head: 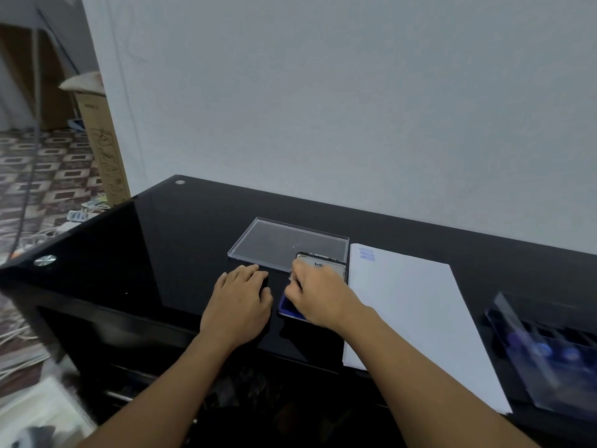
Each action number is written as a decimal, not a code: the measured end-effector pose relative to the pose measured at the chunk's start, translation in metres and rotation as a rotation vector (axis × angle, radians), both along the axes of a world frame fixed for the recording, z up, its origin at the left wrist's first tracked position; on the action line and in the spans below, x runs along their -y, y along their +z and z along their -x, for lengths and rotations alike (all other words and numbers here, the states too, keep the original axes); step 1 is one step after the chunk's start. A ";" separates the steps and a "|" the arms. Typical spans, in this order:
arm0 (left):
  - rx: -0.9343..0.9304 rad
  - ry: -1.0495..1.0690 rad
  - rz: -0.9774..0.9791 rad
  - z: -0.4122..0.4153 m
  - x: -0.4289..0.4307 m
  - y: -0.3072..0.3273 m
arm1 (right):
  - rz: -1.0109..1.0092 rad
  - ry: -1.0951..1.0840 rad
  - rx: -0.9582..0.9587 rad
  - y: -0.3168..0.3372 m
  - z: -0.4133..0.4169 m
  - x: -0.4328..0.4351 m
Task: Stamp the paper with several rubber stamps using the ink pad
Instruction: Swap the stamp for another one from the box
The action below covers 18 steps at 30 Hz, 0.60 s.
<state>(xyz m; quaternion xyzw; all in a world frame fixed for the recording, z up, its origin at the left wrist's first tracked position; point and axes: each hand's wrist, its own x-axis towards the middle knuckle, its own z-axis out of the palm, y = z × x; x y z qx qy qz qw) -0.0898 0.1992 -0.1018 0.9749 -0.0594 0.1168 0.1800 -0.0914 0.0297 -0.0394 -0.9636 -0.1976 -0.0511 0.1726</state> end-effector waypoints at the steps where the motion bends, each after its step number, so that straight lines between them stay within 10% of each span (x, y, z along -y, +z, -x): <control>1: -0.002 -0.001 0.001 0.000 0.000 0.000 | 0.006 0.004 0.014 0.000 0.001 0.000; 18: 0.002 0.001 -0.003 0.001 0.001 0.001 | 0.012 0.005 0.034 0.000 0.003 0.000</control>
